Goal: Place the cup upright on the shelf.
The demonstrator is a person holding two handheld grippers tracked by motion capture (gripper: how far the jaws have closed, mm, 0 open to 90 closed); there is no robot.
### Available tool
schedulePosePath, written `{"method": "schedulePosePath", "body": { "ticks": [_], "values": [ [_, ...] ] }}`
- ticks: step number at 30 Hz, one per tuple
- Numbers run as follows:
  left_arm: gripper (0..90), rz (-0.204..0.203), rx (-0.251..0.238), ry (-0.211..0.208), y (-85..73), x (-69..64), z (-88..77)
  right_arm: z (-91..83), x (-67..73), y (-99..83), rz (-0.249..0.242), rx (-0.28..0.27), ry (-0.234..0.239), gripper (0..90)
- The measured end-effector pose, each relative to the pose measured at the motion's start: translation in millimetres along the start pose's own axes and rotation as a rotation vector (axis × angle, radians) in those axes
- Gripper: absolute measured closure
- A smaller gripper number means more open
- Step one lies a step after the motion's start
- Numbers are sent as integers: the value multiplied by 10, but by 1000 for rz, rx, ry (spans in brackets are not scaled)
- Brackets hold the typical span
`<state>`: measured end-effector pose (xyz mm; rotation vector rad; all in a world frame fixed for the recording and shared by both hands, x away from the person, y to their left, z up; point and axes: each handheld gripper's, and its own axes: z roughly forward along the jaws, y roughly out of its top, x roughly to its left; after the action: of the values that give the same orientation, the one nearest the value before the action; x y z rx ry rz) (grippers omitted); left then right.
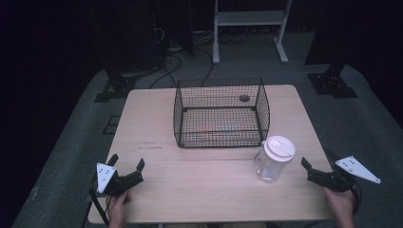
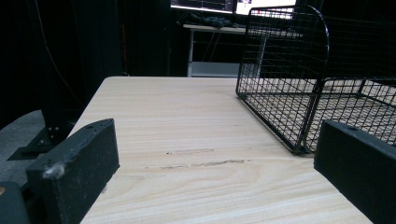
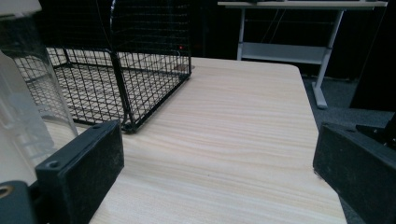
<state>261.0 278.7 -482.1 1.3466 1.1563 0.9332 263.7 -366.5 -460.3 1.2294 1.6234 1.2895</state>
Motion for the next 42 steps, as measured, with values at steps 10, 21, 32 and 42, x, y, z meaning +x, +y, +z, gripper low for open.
{"method": "schedulePosePath", "body": {
  "ticks": [10,21,32,42],
  "values": [
    [0,10,1,-2,-1,-8,2,-105,100,163,-11,-43,57,14],
    [0,2,-4,-6,-2,-4,-2,-346,311,348,-93,-62,134,14],
    [0,2,-4,-6,-2,-5,-3,-429,585,379,-161,-84,200,13],
    [0,3,-5,-8,-2,-6,-5,-319,801,403,-176,-93,243,13]
  ]
}}
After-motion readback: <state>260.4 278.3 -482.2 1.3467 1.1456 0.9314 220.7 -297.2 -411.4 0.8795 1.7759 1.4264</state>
